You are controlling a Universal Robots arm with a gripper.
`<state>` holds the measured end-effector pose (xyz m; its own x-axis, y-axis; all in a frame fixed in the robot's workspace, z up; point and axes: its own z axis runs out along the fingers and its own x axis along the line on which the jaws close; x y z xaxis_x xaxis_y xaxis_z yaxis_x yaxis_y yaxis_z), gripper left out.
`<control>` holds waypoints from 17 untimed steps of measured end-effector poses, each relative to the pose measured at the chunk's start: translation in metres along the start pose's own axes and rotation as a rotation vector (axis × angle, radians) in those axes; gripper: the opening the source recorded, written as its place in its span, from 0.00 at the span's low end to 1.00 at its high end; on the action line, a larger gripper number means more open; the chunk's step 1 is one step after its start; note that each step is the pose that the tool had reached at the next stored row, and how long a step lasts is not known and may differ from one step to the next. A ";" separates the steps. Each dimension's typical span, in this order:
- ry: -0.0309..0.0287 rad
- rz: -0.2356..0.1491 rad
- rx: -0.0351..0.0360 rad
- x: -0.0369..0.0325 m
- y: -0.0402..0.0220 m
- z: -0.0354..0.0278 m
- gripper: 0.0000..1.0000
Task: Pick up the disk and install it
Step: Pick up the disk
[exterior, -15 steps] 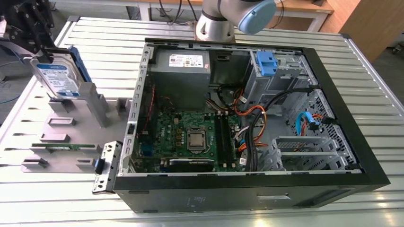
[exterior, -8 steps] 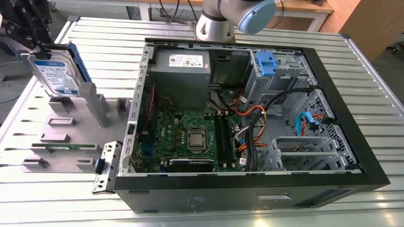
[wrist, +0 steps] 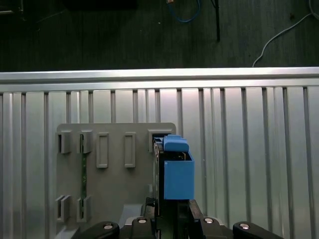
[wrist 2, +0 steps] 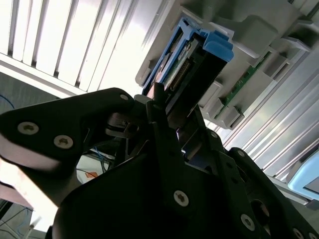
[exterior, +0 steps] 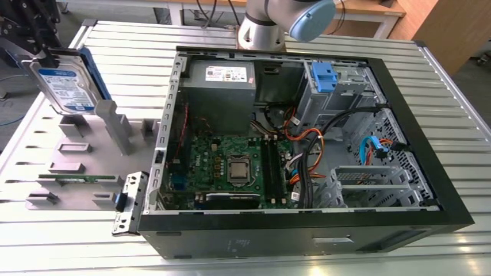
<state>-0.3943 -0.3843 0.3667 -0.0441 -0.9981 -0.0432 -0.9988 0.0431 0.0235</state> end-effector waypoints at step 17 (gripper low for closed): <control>0.0002 0.000 -0.0001 -0.0004 0.0002 -0.0096 0.35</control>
<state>-0.3943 -0.3843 0.3763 -0.0442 -0.9981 -0.0430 -0.9988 0.0432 0.0236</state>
